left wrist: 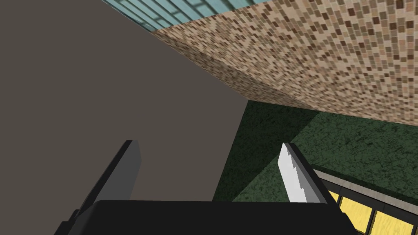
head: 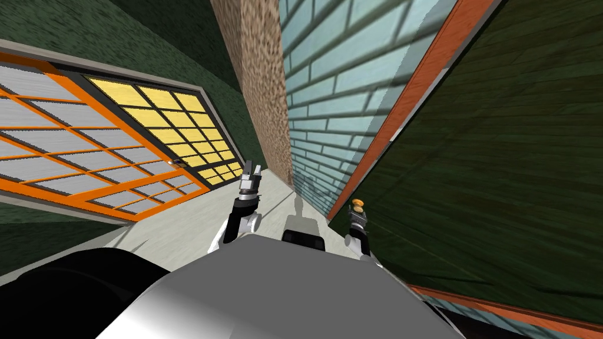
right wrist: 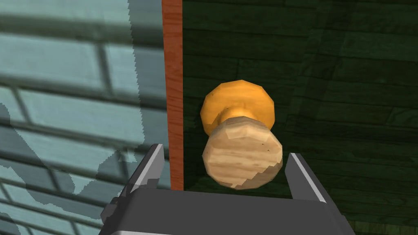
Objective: Pull the door open
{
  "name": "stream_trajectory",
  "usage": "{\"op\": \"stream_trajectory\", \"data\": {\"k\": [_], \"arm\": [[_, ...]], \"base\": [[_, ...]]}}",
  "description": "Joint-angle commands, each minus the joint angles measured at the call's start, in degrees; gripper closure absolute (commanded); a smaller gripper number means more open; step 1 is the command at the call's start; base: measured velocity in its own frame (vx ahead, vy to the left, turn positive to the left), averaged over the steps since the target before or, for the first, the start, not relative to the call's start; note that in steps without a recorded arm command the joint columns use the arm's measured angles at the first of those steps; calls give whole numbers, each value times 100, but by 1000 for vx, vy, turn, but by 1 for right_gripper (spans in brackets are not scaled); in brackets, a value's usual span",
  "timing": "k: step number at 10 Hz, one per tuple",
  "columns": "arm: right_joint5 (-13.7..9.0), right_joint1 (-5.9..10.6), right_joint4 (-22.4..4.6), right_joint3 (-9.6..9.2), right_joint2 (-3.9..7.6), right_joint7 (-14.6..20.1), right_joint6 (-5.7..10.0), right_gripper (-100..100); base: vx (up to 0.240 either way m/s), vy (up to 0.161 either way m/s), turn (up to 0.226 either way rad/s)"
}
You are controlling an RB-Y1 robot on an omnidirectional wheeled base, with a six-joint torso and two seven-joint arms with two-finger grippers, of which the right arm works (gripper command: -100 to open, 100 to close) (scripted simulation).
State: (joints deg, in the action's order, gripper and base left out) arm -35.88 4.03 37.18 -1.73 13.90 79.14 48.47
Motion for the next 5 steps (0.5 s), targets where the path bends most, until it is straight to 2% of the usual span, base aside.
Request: {"op": "stream_trajectory", "data": {"k": [1,2,3,5], "arm": [[39,-60,38,108,56,69,-28,-100],[24,-22,-4,66,31,42,-10,-100],[24,-22,-4,66,31,42,-10,100],[24,-22,-4,66,31,42,-10,100]], "base": [[157,-76,72],[67,-40,22],[-9,-1,-43],[-24,7,2]]}}
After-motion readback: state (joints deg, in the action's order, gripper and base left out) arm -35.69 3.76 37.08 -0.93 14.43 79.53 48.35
